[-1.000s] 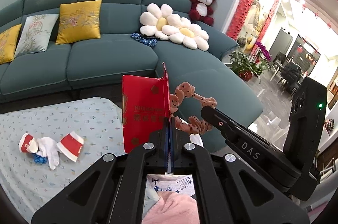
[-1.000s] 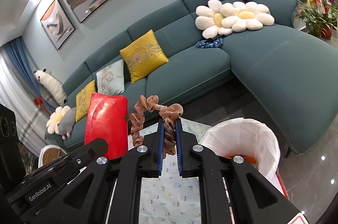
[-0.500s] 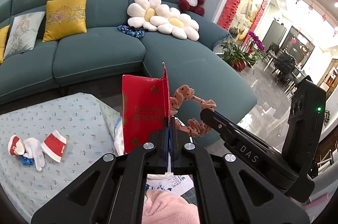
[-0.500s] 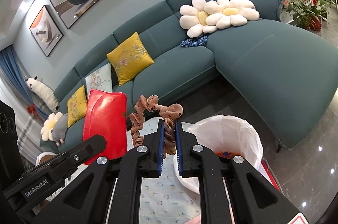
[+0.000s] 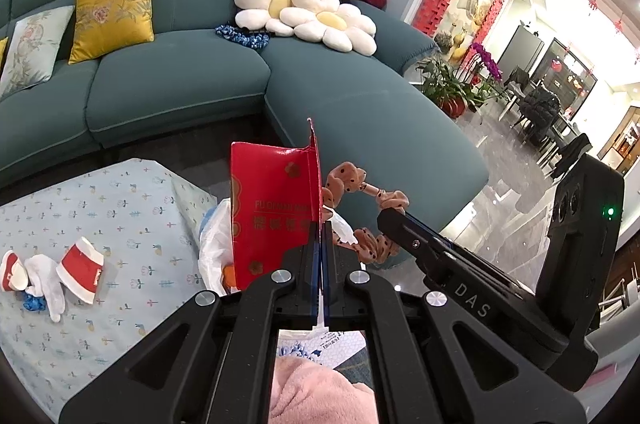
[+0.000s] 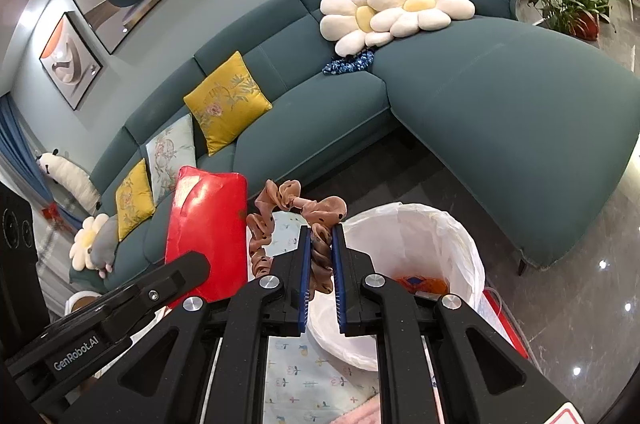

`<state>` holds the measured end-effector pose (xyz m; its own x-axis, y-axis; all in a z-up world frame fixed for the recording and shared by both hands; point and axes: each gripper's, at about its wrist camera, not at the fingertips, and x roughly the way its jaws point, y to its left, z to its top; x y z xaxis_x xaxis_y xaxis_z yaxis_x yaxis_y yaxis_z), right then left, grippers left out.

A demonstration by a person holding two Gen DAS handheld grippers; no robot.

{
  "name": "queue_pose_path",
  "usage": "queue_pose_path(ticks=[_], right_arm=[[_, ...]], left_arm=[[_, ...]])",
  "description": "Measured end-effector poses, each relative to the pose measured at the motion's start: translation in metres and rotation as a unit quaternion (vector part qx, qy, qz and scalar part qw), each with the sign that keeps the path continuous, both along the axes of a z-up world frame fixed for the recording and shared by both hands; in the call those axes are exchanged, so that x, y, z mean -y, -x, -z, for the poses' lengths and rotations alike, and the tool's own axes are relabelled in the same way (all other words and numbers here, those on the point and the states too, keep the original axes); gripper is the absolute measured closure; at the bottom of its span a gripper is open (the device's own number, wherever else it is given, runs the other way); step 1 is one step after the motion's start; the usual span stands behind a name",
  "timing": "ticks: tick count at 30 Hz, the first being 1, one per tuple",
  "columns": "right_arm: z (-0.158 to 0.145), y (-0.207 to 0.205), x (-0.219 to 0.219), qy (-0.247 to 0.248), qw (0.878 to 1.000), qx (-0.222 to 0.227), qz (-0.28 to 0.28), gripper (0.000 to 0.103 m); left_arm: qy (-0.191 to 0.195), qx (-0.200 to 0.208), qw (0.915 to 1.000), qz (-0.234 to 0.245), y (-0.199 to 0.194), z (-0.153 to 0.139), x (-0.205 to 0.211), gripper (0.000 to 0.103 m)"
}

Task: Collect trash
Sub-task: 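Open both tools over the wastebasket to drop the packet and scrunchie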

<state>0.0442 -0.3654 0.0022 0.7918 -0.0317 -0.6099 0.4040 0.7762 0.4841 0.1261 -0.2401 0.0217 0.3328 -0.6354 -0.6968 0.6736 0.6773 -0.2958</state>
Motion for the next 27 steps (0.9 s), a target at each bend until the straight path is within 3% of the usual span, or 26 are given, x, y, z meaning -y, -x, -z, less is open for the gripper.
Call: queue_pose_path(ticks=[7,8,11,12,21,24,27], right_arm=[[0.016,-0.007,0.005,-0.005,1.000,-0.013,0.002,0.088],[0.018,-0.008,0.006,-0.004,1.000,-0.015,0.002,0.086],[0.023,-0.010,0.006,-0.004,1.000,-0.019,0.004,0.084],[0.024,-0.011,0.006,-0.005,1.000,-0.021,0.003,0.084],[0.024,-0.016,-0.002,0.000,1.000,-0.029,-0.001,0.084],[0.022,-0.016,-0.007,0.003,1.000,-0.028,-0.002,0.075],[0.017,-0.018,-0.017,0.008,1.000,-0.028,-0.009,0.075]], left_arm=[[-0.003,-0.004,1.0000,-0.005,-0.006,0.012,0.008,0.101],[-0.004,-0.005,1.0000,-0.007,-0.005,0.014,0.009,0.097],[-0.005,-0.014,0.9997,-0.017,-0.009,0.018,0.009,0.069],[-0.004,-0.013,0.9997,-0.022,-0.010,0.019,0.008,0.066],[-0.004,-0.015,0.9993,-0.033,-0.014,0.020,-0.003,0.066],[-0.002,-0.016,0.9991,-0.039,-0.016,0.018,-0.010,0.066],[-0.001,-0.014,0.9987,-0.050,-0.016,0.016,-0.022,0.066]])
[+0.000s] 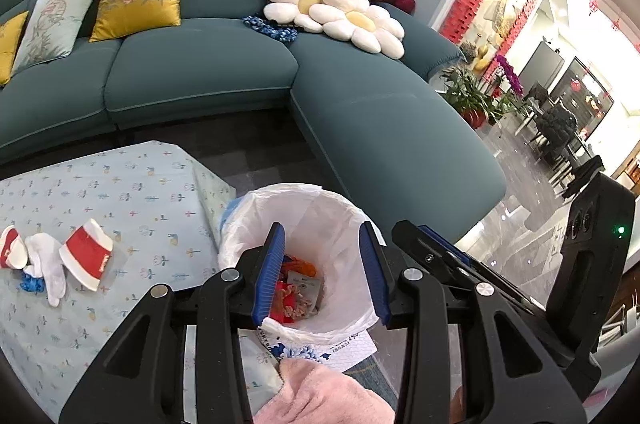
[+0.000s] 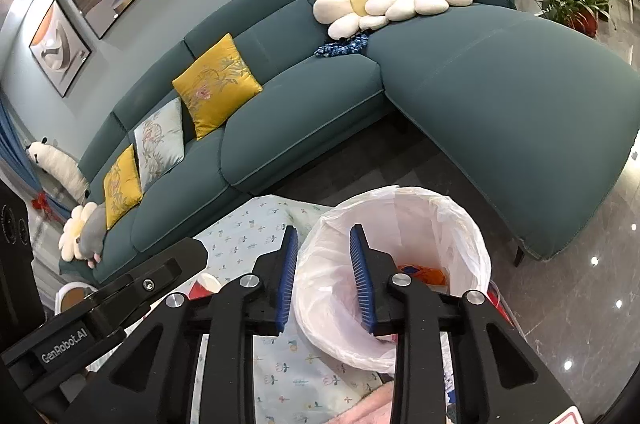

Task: Collect trash
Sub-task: 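Open both tools over the wastebasket to drop the packet and scrunchie, then move both open tools back over the table toward the glove and cord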

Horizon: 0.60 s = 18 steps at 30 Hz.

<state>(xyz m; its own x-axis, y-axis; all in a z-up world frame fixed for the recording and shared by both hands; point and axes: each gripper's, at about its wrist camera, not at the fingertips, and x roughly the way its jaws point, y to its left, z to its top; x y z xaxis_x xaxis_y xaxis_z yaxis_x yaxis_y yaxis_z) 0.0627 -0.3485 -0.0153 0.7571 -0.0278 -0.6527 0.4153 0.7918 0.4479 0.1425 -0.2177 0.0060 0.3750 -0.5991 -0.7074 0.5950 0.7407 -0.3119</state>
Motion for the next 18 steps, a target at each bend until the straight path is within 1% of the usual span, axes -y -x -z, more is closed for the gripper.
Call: queue_pose_path(ticks=[10,13,15,16,18], right_arm=[[-0.014,-0.013,-0.045,0.016,0.999,0.002,-0.038,0.075],[-0.016,-0.020,-0.060,0.018,0.999,0.000,-0.052,0.075],[-0.017,-0.025,-0.072,0.019,0.998,-0.002,-0.063,0.074],[-0.016,-0.028,-0.081,0.020,0.997,-0.003,-0.069,0.073],[-0.015,-0.033,-0.094,0.024,0.997,-0.005,-0.079,0.067]], left_arm=[[0.008,0.004,0.9990,-0.045,-0.009,-0.007,-0.053,0.066],[0.008,0.004,0.9978,-0.065,-0.014,-0.006,-0.076,0.063],[0.010,0.002,0.9968,-0.079,-0.017,-0.005,-0.090,0.059],[0.009,0.001,0.9960,-0.088,-0.019,-0.004,-0.100,0.058],[0.008,-0.001,0.9947,-0.102,-0.023,-0.001,-0.116,0.053]])
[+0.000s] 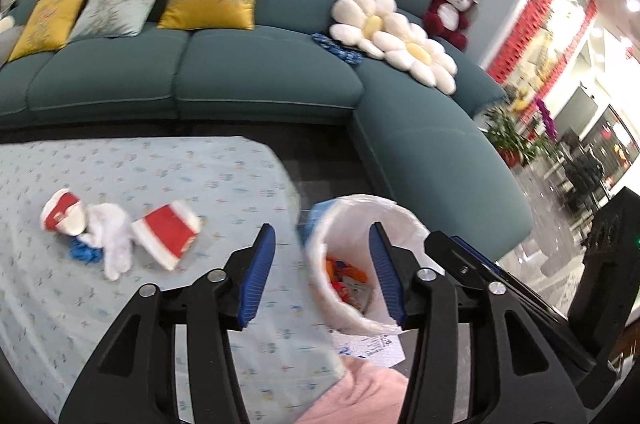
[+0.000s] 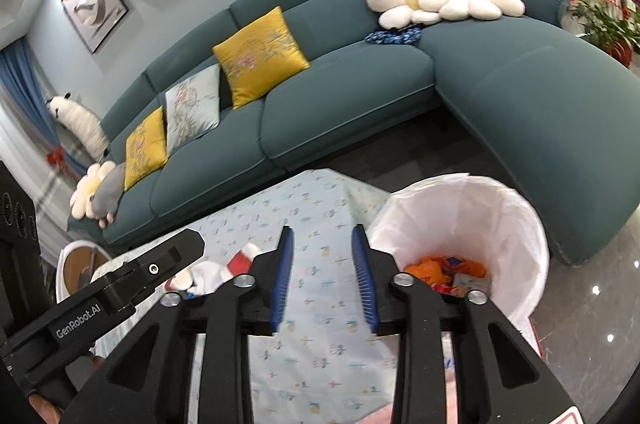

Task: Collect trash
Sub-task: 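Move both open tools back over the table toward the glove and cord, then grasp the blue cord with the left tool while the right tool grasps the white glove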

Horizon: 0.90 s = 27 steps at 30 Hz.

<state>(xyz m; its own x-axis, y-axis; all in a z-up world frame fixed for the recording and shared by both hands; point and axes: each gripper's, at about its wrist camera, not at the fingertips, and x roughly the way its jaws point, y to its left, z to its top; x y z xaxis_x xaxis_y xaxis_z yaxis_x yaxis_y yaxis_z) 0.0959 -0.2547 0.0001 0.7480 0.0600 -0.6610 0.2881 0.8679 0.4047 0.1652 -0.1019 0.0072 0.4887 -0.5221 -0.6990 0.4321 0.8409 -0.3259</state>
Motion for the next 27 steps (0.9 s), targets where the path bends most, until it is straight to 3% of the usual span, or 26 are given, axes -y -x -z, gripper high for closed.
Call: queue_pose_path(ticks=[12,15,27], right_arm=[[0.025,-0.040,-0.094,0.007,0.996,-0.034,-0.076,0.067],[0.039,-0.050,-0.116,0.024,0.994,-0.051,-0.090,0.060],[0.127,-0.093,-0.189,0.040,0.981,-0.136,-0.133,0.054]], left_arm=[[-0.010,-0.034,0.9929,-0.114,-0.030,0.034,-0.124,0.037],[-0.011,-0.048,0.9883,-0.144,-0.038,0.046,-0.157,0.035],[-0.018,-0.125,0.9599,-0.250,-0.083,0.109,-0.276,0.028]])
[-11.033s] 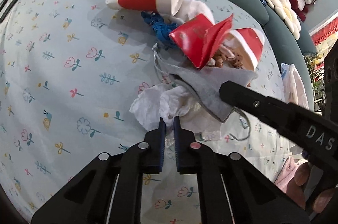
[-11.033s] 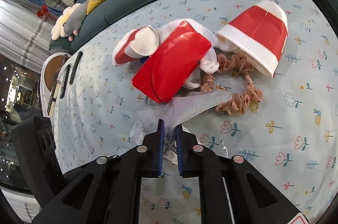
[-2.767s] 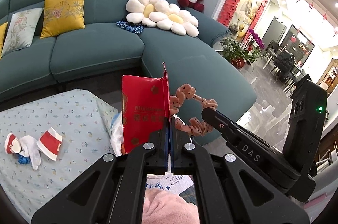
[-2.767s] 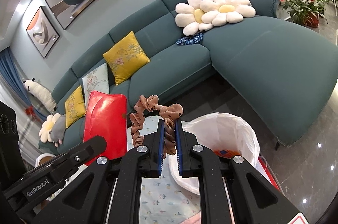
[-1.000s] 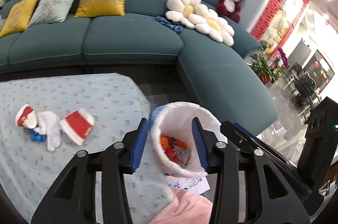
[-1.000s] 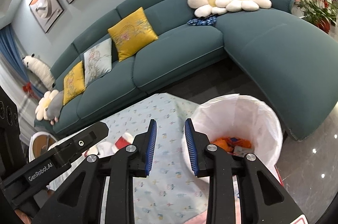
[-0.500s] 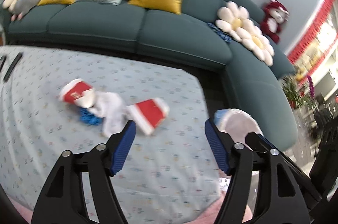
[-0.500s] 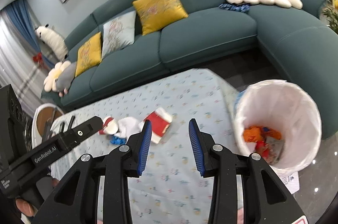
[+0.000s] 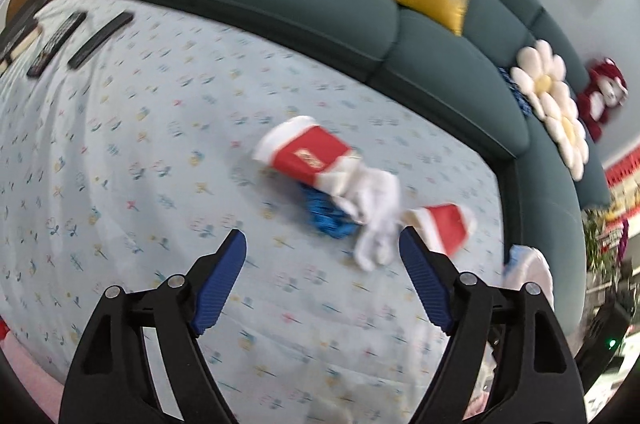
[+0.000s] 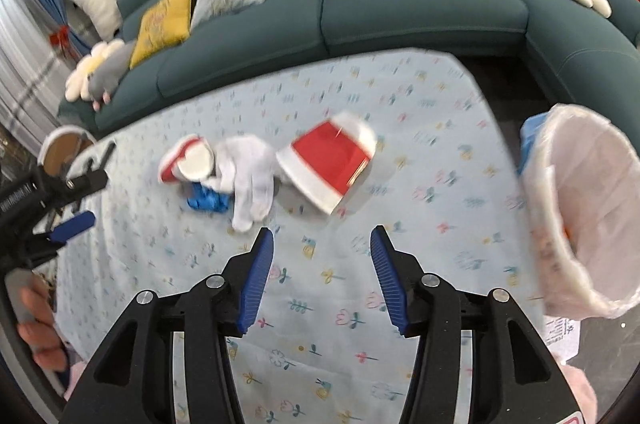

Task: Collect trash
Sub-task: 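Grasp the blue cord with the left tool while the right tool grasps the white glove, then lift the blue cord and white glove and carry them over the wastebasket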

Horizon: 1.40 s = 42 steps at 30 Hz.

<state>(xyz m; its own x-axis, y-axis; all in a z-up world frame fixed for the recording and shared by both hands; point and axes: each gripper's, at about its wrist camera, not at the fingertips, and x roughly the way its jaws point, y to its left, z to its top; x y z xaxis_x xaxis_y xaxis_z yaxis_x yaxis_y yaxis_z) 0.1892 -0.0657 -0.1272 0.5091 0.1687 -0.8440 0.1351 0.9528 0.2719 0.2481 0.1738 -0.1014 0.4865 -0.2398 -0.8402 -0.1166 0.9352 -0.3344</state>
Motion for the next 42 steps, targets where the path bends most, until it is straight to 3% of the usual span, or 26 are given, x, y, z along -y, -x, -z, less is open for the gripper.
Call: queue_pose_path(ticks=[11,16,19,21,26,28,29,32,42], right_arm=[[0.037,-0.069,-0.068,-0.013,0.998,-0.026,-0.052,0.054],[0.055,-0.094,-0.073,-0.011,0.998,-0.035,-0.044,0.054],[0.066,-0.099,-0.071,-0.013,0.998,-0.046,-0.046,0.060],[0.076,-0.101,-0.072,-0.015,0.997,-0.057,-0.052,0.078],[0.083,-0.093,-0.062,-0.039,0.997,-0.056,-0.040,0.098],[0.086,-0.089,-0.055,-0.058,0.996,-0.057,-0.033,0.099],[0.086,-0.088,-0.053,-0.063,0.996,-0.058,-0.031,0.099],[0.085,-0.081,-0.055,-0.059,0.996,-0.060,-0.037,0.099],[0.058,-0.047,-0.044,-0.077,0.996,-0.042,-0.029,0.099]], left_arm=[[0.003,-0.042,0.9991,0.006,-0.028,0.055,-0.018,0.028],[0.029,-0.055,0.9980,0.011,-0.041,0.072,-0.009,0.029],[0.038,-0.062,0.9972,0.017,-0.051,0.082,0.001,0.035],[0.042,-0.069,0.9966,0.020,-0.057,0.090,0.008,0.041],[0.049,-0.084,0.9947,0.035,-0.065,0.107,0.022,0.056],[0.044,-0.078,0.9954,0.034,-0.065,0.109,0.025,0.062],[0.049,-0.079,0.9950,0.039,-0.066,0.110,0.026,0.074],[0.056,-0.079,0.9945,0.040,-0.063,0.110,0.027,0.082],[0.045,-0.063,0.9963,0.037,-0.030,0.080,0.026,0.088]])
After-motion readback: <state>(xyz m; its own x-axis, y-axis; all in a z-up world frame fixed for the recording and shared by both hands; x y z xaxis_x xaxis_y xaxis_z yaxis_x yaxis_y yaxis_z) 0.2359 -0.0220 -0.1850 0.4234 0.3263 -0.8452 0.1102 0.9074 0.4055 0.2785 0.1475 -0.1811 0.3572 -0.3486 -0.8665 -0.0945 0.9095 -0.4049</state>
